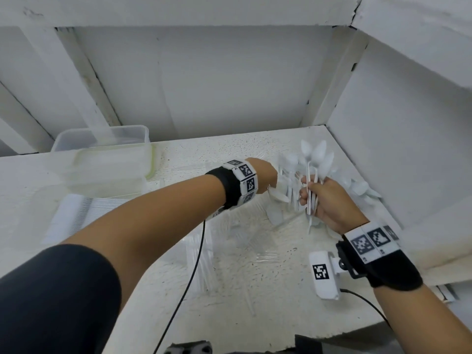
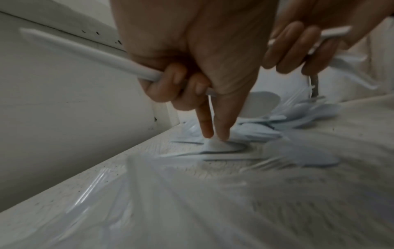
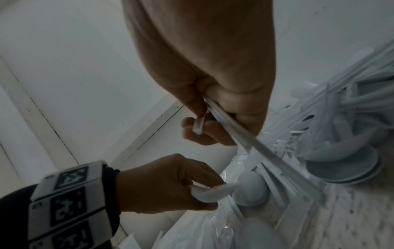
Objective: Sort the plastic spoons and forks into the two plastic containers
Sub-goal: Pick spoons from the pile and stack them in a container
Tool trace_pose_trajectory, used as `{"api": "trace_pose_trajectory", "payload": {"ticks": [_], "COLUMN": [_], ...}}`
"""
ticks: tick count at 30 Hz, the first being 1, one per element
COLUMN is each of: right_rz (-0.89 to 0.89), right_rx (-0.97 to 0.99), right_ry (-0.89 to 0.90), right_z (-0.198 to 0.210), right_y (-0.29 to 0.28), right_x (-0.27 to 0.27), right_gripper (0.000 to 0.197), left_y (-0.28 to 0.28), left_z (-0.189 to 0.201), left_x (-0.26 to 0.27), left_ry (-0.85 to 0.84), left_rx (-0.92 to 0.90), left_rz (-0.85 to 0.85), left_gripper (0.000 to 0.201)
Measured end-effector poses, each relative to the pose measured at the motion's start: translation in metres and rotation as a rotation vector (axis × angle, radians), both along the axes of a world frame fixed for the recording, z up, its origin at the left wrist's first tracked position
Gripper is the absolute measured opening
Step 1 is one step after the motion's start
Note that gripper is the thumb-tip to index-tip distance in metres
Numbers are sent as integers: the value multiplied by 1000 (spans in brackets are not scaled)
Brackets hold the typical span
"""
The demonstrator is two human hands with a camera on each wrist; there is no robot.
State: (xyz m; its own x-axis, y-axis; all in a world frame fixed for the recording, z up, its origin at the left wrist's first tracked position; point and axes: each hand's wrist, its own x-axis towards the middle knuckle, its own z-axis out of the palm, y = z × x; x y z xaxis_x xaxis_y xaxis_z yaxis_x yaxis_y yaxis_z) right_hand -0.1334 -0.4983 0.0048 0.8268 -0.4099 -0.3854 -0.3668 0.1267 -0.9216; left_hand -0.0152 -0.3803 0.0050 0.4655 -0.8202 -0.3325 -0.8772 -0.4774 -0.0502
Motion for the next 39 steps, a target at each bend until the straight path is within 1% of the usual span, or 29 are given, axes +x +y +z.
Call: {"api": "trace_pose_trajectory", "payload": {"ticks": [2,5,7,12,14,17,19,21,22,23,25,27,29,33,36,37,39], "right_rz": [-23,-22,-12,-2,-6,-6,-8,-32,-47,-61,-91,-116,-121,-98,-56,-42,-22], "right_rx": [17,-4,-17,-20,-15,-19,-9,28,38,35,12,-22,-53,-105,-159,-162,-163], "right_ry": [-8,-18,-25,-43,-52,-50,-46,-52,-58,-65,-76,-68,-52,-49,-54,-48,-36], "right_z": [1,4,6,3,1,1,4,6,8,9,12,15,16,10,3,2,-1], "right_y": [1,1,3,7,7,5,3,0,-3,-6,-13,-19,-23,-21,-17,-15,-13], "right_x": [2,5,7,10,11,10,8,5,4,4,5,9,13,18,18,18,18], "right_gripper": [20,21,21,21,20,19,19,21,22,23,22,23,22,17,21,21,20], "left_y": [-3,-5,-5,-4,-4,1,4,6,9,10,14,16,14,9,1,-3,-9], "left_z": [-5,-8,-11,-16,-17,-16,-18,-19,-17,-16,-9,-6,-4,-4,-9,-11,-13], "left_x": [2,0,0,0,1,1,3,2,1,1,3,10,20,39,42,42,45], "left_ry": [-5,-8,-41,-41,-47,-56,-27,12,26,75,137,167,154,181,182,183,191], "left_rx": [83,209,242,267,292,244,160,136,102,49,-41,-154,-208,-204,-150,-123,-66], "left_rz": [-33,-57,-113,-225,-238,-287,-317,-279,-254,-192,-132,-60,-6,146,209,219,210], "left_gripper": [40,34,32,32,32,33,32,30,29,29,29,32,30,28,19,21,30]}}
